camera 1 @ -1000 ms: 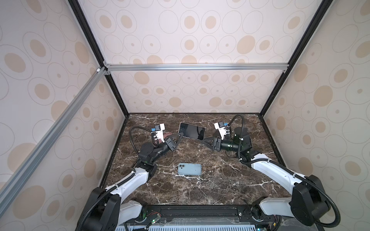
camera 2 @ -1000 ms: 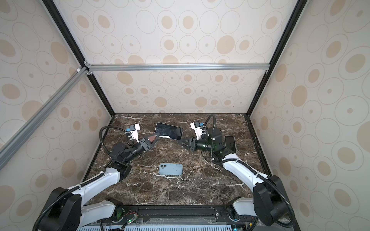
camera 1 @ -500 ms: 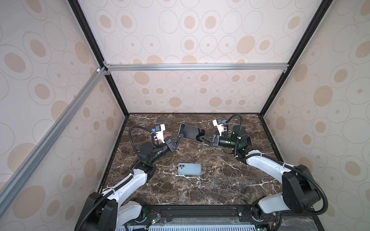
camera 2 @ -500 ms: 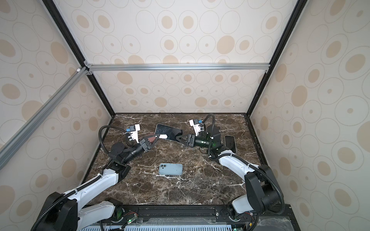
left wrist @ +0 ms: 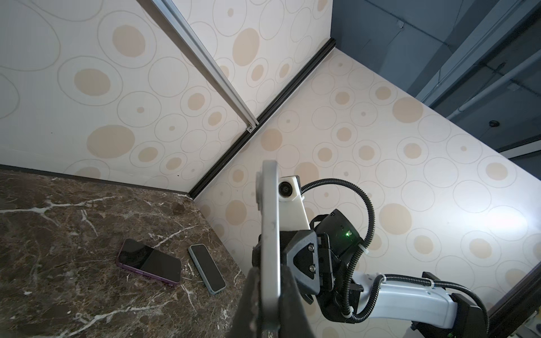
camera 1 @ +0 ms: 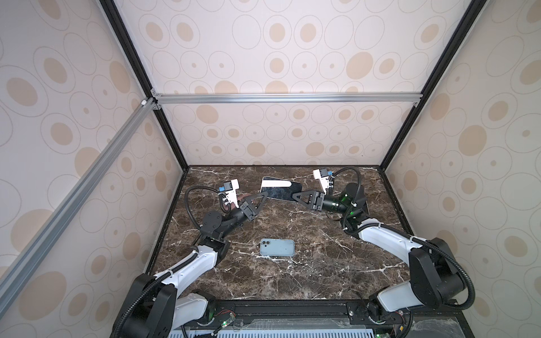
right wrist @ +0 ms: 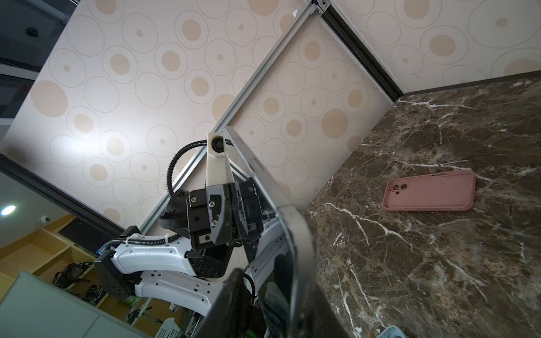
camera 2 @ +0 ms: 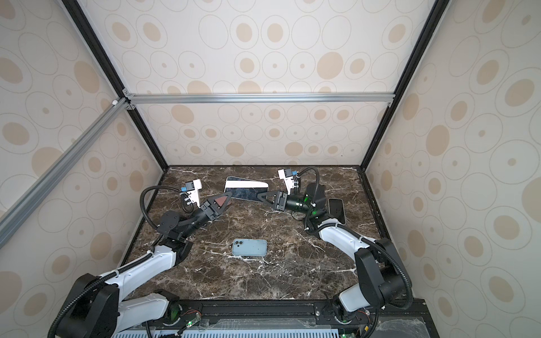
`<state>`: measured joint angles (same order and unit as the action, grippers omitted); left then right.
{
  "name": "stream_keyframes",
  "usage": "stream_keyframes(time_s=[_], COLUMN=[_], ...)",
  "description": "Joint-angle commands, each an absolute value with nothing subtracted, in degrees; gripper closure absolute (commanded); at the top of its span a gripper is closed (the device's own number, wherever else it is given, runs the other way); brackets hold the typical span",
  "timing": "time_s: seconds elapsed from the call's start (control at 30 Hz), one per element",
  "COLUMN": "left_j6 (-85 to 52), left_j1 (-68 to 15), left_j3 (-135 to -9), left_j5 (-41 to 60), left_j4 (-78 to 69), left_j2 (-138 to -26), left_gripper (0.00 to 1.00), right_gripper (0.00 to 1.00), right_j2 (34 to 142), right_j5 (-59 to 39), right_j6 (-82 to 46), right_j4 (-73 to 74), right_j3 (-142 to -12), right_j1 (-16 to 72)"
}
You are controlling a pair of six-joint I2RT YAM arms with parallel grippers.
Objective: Put the phone into the phone case
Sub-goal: 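Grasp the phone's edge with the left gripper while the right holds it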
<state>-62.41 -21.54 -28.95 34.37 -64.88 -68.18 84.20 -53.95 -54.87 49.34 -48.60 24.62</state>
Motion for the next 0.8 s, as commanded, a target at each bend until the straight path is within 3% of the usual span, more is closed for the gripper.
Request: stream_keyframes(time_s=[0.0, 0.37, 0.6, 0.7, 0.77], left_j6=[-64.8, -65.8, -61.7, -57.2, -53.1], left_j1=[-21.5, -21.3, -20.6, -20.6, -20.6], left_j3=[-29.0, -28.2, -27.0, -27.3, -28.1], left_j5=[33.9, 34.0, 34.3, 33.8, 32.3], left_j4=[-71.6, -73.5, -64.5, -55.0, -46.0], left_j2=[-68.8, -69.7, -67.5, -65.3, -63.7], left_gripper=[1.00, 1.00, 0.60, 0.45, 0.29], right_gripper=[0.72, 0.93, 1.00, 1.00, 1.00], right_j2=[84.7, 86.0, 83.6, 81.8, 80.7], right_j5=[-56.5, -56.5, -55.0, -53.1, -51.8], right_j6=[-58.9, -62.4, -55.7, -51.5, -49.1], right_j4=[57.7, 61.8, 48.9, 40.9, 35.8], right_j3=[-48.8, -49.2, -50.6, -51.1, -51.3], right_j1=[24.9, 24.9, 24.8, 24.9, 24.8])
